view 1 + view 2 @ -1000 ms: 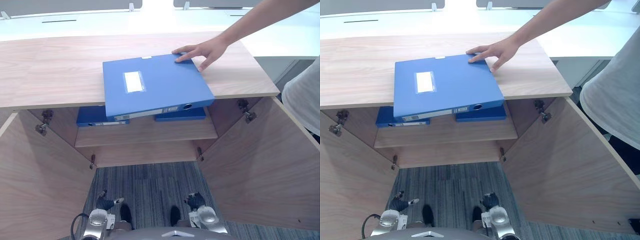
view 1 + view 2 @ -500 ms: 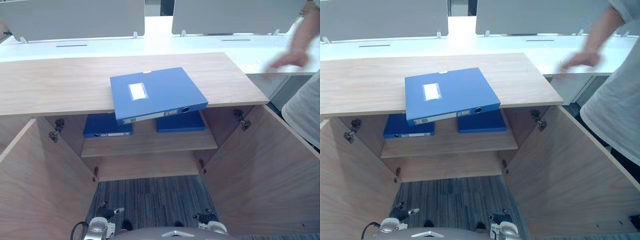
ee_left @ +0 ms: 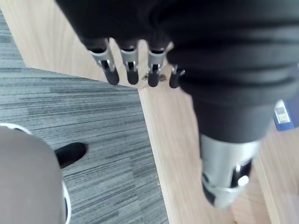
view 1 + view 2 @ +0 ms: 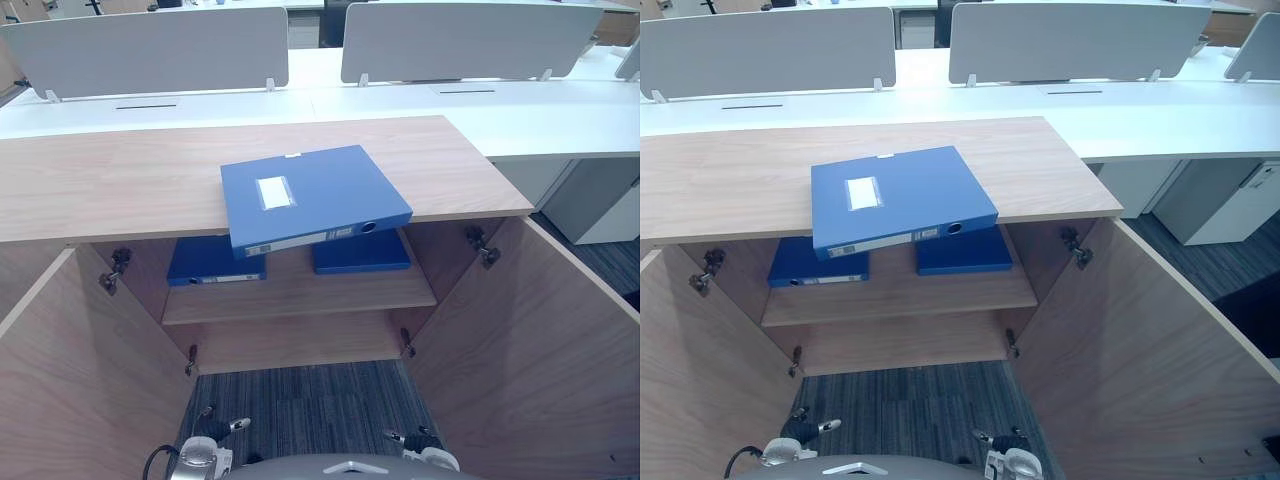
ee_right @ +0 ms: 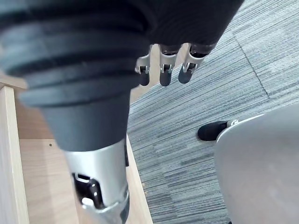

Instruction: Walk over to the cabinet, pick up the folder, carry it to the office cabinet, place the folder inside the office cabinet, then close the office cabinet door

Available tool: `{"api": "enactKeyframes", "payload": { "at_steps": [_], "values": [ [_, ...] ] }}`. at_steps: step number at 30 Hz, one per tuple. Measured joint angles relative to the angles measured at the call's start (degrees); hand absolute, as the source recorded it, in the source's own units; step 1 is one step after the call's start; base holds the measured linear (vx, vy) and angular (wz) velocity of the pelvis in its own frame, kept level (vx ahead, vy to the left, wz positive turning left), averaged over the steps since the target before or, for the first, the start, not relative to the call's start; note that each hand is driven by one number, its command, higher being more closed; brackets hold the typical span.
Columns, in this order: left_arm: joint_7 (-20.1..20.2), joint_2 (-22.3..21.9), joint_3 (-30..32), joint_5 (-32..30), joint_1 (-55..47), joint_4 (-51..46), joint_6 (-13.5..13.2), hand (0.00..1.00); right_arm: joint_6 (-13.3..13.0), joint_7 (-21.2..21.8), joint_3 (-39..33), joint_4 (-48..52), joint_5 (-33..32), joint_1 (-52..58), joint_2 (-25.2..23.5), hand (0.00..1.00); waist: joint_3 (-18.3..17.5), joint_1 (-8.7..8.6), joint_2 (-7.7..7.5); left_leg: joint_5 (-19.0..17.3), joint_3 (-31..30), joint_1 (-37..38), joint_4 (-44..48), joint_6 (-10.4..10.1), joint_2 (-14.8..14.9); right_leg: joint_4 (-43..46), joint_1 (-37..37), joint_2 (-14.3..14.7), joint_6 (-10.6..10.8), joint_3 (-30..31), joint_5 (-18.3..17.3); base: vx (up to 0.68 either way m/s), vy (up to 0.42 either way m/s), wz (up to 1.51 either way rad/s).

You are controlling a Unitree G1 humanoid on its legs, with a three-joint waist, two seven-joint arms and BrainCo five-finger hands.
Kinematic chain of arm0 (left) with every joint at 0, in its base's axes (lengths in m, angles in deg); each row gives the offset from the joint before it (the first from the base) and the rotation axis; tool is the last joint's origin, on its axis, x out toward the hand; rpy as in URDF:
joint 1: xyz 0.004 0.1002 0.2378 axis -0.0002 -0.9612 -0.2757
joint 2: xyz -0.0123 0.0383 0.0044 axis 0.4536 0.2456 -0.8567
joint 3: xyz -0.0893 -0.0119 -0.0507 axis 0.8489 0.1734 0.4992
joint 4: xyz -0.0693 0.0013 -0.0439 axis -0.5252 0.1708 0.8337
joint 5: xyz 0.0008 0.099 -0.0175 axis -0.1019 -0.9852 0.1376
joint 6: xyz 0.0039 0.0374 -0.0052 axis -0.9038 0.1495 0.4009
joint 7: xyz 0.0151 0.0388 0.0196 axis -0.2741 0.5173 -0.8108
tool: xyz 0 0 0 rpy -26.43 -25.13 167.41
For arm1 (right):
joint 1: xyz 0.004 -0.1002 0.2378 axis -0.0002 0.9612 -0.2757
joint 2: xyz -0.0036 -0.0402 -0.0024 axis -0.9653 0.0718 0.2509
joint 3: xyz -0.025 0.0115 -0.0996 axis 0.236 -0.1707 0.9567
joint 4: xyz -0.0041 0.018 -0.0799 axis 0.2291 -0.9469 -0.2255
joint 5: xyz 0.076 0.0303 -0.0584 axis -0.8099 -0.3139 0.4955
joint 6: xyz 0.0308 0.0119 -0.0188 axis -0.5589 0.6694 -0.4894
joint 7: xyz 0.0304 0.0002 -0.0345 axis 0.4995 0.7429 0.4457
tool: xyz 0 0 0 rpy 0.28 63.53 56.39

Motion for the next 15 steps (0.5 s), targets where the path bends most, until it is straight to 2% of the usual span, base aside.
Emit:
{"api": "enactKeyframes", "payload": {
  "at_steps": [3, 5, 8, 9, 10, 11, 12, 14, 15],
  "values": [
    [-1.71, 0.03, 0.18, 0.43, -0.33, -2.75, 0.05, 0.00, -0.06, -1.13, 0.00, 0.01, 0.01, 0.40, 0.00, 0.00, -0.04, 0.06, 0.02, -0.21, -0.01, 0.37, 0.00, -0.14, -0.01, -0.36, 0.58, 0.00, -0.01, -0.06, -0.01, 0.00, 0.000, 0.00],
    [-2.51, 0.25, 0.79, 1.62, -0.61, -8.75, 0.01, 0.00, -0.08, -1.39, 0.01, 0.01, 0.01, 0.55, 0.12, 0.00, -0.03, 0.32, 0.05, -0.25, -0.06, 0.37, 0.01, -0.19, 0.00, -0.48, 0.69, 0.01, -0.02, -0.14, 0.00, 0.00, 0.000, 0.00],
    [-4.66, 1.32, 4.27, 3.88, -0.82, -22.90, -0.08, 0.00, -0.16, -1.87, 0.18, 0.06, 0.04, 0.79, 0.43, 0.00, -0.17, 0.57, 0.26, -0.33, -0.12, 0.60, 0.01, -0.27, 0.01, -0.44, 1.09, 0.03, -0.12, -0.26, -0.05, 0.00, 0.000, 0.00],
    [-5.97, 2.35, 6.12, 5.31, -4.56, -40.16, -0.21, 0.00, -0.47, -1.99, 0.78, 0.19, 0.05, 1.31, 0.81, 0.00, -0.25, 0.67, 0.17, -0.44, -0.41, 1.00, 0.01, -0.27, -0.01, -0.29, 1.53, 0.02, -0.43, -0.46, -0.41, 0.00, 0.000, 0.00],
    [-5.99, 2.36, 6.75, 5.83, -6.69, -47.44, -0.74, 0.00, -0.54, -1.98, 1.13, 0.14, 0.05, 1.60, 1.04, 0.00, -0.35, 0.63, 0.07, -0.47, -0.54, 1.07, 0.02, -0.26, -0.01, 0.03, 1.52, -0.06, -0.26, -0.40, -0.63, 0.02, -0.002, 0.04],
    [-5.97, 2.21, 7.25, 6.19, -9.14, -54.81, -1.58, 0.00, -0.56, -1.94, 1.17, 0.09, 0.03, 2.02, 1.15, 0.00, -0.41, 0.63, -0.01, -0.52, -0.72, 1.13, 0.02, -0.31, -0.08, 0.60, 1.40, -0.15, 0.00, -0.33, -0.88, 0.08, 0.009, 0.19],
    [-5.22, 0.28, 8.40, 6.05, -16.25, -72.09, -5.52, 0.00, -0.53, -1.89, 1.13, 0.00, 0.03, 3.52, 1.91, 0.00, -0.54, 1.03, 0.03, -0.62, -1.67, 1.29, 0.04, -0.22, -0.35, 1.58, 1.54, -0.43, 0.40, -0.90, -1.37, 0.09, 0.012, 0.22],
    [-5.25, -1.61, 8.65, 6.34, -19.48, -79.15, -9.06, 0.00, -0.27, -1.64, 1.16, -0.09, 0.02, 4.80, 2.47, 0.00, -0.79, 2.04, 0.21, -0.69, -2.14, 1.34, 0.03, 0.11, -0.59, 1.62, 1.82, -0.57, 0.03, -1.43, -1.69, 0.07, 0.010, 0.21],
    [-5.36, -2.17, 8.56, 6.63, -19.73, -79.42, -10.48, 0.00, -0.24, -1.51, 1.16, -0.05, 0.01, 5.61, 2.61, 0.00, -0.79, 2.48, 0.37, -0.63, -2.74, 1.46, 0.04, 0.21, -0.69, 1.55, 2.33, -0.66, -0.15, -1.87, -1.80, 0.05, -0.001, 0.38]
  ]
}}
